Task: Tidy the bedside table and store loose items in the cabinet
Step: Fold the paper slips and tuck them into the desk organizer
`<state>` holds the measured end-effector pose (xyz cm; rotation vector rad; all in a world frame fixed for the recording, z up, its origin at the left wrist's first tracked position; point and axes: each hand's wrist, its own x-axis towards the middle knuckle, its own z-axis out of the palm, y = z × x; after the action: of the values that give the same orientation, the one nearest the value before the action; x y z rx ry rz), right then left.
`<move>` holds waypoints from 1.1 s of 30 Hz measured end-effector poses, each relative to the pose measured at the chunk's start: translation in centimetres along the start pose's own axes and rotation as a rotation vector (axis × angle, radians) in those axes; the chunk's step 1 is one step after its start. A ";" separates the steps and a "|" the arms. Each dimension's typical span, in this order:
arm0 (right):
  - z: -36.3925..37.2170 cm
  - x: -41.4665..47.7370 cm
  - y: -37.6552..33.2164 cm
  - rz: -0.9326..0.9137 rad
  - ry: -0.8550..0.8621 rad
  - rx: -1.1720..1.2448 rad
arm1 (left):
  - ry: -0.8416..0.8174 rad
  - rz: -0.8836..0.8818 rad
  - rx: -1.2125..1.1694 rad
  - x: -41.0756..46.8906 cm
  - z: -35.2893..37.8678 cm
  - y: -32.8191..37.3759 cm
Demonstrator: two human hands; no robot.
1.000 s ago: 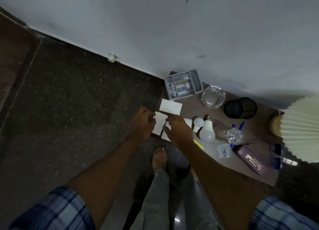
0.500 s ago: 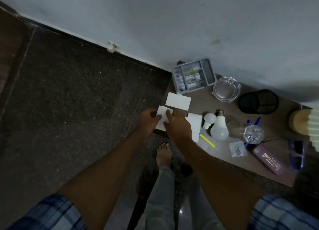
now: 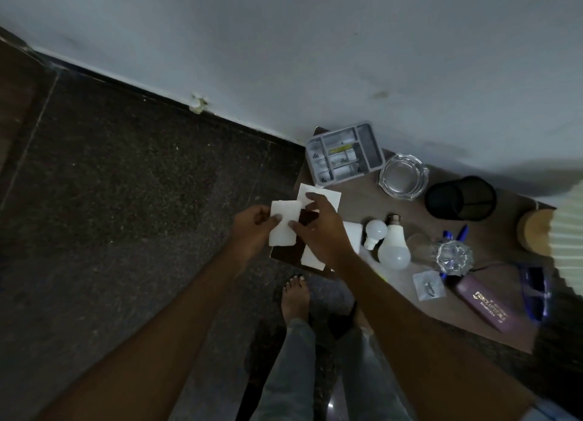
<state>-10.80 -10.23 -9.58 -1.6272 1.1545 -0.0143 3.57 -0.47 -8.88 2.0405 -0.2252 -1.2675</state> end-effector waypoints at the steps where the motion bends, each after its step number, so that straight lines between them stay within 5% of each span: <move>1: -1.1 0.2 -0.3 0.046 -0.059 0.140 | -0.021 0.022 -0.030 -0.4 -0.1 0.6; 3: -3.5 0.4 -1.2 0.079 -0.176 0.329 | -0.054 0.065 -0.087 -1.2 0.0 2.0; 8: -8.9 0.2 -4.0 -0.077 -0.221 0.256 | -0.106 0.178 -0.126 -2.5 1.4 5.9; 19: -17.3 3.5 -7.9 -0.333 -0.020 -0.144 | -0.044 0.391 -0.101 -0.3 4.8 13.3; 33: -16.5 9.8 -7.2 -0.318 0.184 -0.104 | 0.219 0.537 0.129 4.0 6.8 15.7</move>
<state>-9.76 -29.44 -2.47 -1.9193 1.0353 -0.3189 3.24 -17.16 -3.31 2.0164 -0.7121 -0.7089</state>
